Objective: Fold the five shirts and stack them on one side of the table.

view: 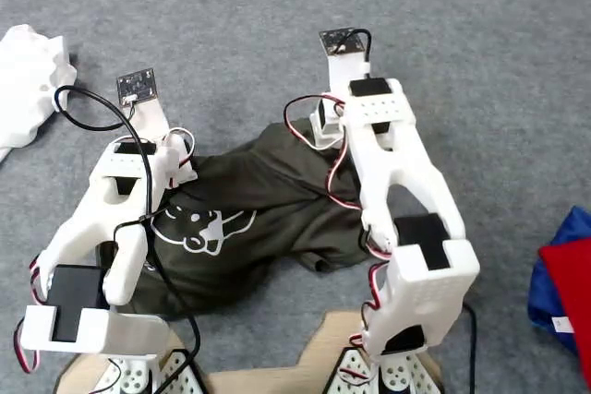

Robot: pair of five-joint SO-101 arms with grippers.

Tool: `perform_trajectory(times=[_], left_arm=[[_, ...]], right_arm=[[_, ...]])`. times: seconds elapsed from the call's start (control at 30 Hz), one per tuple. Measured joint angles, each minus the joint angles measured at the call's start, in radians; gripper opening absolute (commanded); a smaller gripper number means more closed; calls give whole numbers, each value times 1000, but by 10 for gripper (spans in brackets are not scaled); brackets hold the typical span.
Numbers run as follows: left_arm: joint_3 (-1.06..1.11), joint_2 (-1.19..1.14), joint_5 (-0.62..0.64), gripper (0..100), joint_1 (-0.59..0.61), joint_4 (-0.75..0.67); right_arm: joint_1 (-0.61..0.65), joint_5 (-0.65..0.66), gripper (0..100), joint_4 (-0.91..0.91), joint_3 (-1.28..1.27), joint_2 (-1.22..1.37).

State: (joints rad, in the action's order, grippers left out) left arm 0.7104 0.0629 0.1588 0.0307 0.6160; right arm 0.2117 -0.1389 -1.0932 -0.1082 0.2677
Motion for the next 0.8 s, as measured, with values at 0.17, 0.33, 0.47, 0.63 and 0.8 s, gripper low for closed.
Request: perform_trajectory(times=[0.17, 0.33, 0.47, 0.63, 0.8], left_arm=[[0, 0, 0, 19, 0, 0], [0, 0, 0, 19, 0, 0], [0, 0, 0, 19, 0, 0], [0, 0, 0, 19, 0, 0], [0, 0, 0, 19, 0, 0]], right_arm=[[37, 0, 130, -40, 2, -81], [51, 0, 130, -63, 2, -112], [48, 0, 131, -34, 2, -112], [25, 2, 131, 15, 2, -54], [17, 0, 131, 15, 15, 5]])
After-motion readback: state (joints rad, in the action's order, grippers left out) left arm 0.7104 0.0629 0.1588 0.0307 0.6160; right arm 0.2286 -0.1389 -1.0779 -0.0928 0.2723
